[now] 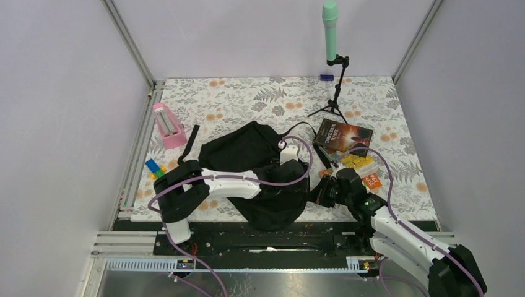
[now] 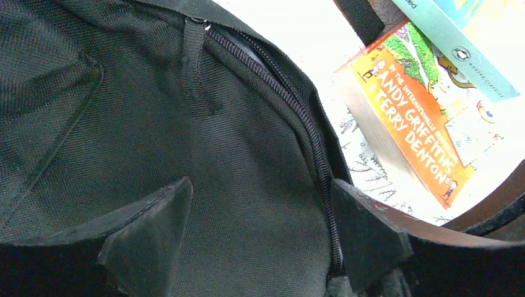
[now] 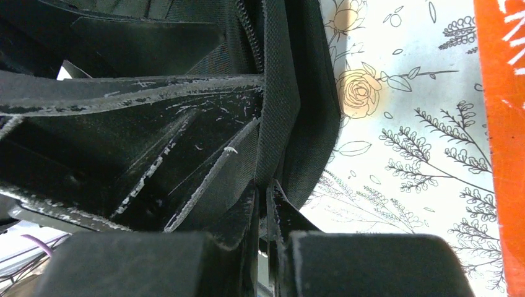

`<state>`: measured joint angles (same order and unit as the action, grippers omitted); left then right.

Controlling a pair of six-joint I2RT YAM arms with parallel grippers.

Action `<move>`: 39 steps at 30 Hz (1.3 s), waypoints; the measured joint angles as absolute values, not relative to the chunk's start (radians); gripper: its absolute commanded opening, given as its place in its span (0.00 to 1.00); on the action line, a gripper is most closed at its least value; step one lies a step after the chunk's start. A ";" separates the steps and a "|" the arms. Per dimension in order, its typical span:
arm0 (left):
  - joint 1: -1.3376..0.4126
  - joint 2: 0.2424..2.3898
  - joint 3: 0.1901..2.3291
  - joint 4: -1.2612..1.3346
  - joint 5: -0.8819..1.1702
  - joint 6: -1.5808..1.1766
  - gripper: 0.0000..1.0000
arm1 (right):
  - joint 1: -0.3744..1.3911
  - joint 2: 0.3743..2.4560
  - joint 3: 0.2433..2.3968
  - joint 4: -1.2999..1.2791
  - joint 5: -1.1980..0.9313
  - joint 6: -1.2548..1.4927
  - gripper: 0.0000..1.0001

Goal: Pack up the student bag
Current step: Unzip the student bag at the center of the board.

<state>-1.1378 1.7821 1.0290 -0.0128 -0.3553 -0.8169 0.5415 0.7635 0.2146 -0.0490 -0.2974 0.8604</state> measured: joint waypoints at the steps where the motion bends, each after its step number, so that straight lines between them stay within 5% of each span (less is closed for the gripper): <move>1: -1.138 1.784 1.030 -0.014 -0.355 -0.817 0.77 | 0.542 0.761 0.215 -0.052 -0.297 0.860 0.00; 5: -1.138 1.786 1.031 -0.014 -0.355 -0.816 0.66 | 0.542 0.753 0.215 -0.059 -0.297 0.860 0.00; 9: -1.138 1.802 1.038 -0.014 -0.350 -0.815 0.32 | 0.542 0.752 0.215 -0.063 -0.296 0.860 0.00; 15: -1.138 1.795 1.039 -0.030 -0.349 -0.795 0.05 | 0.542 0.731 0.215 -0.082 -0.290 0.861 0.18; 17: -1.132 1.765 1.037 -0.050 -0.349 -0.784 0.02 | 0.542 0.716 0.215 -0.094 -0.285 0.860 0.18; 21: -1.110 1.656 1.037 -0.089 -0.347 -0.745 0.00 | 0.542 0.690 0.216 -0.118 -0.276 0.857 0.00; 30: -0.989 1.489 1.095 -0.263 -0.227 -0.628 0.00 | 0.543 0.770 0.322 -0.191 -0.221 0.781 0.00; 37: -0.863 1.423 1.245 -0.474 -0.070 -0.528 0.00 | 0.539 1.047 0.630 -0.263 -0.116 0.622 0.00; 39: -0.816 1.422 1.296 -0.530 -0.017 -0.497 0.00 | 0.529 1.134 0.724 -0.274 -0.095 0.573 0.07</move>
<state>-0.8162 1.4223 1.2964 -0.5301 -0.0170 -0.4973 0.5293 1.1336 0.7238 -0.2741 -0.0948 0.5728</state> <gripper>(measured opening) 0.032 0.029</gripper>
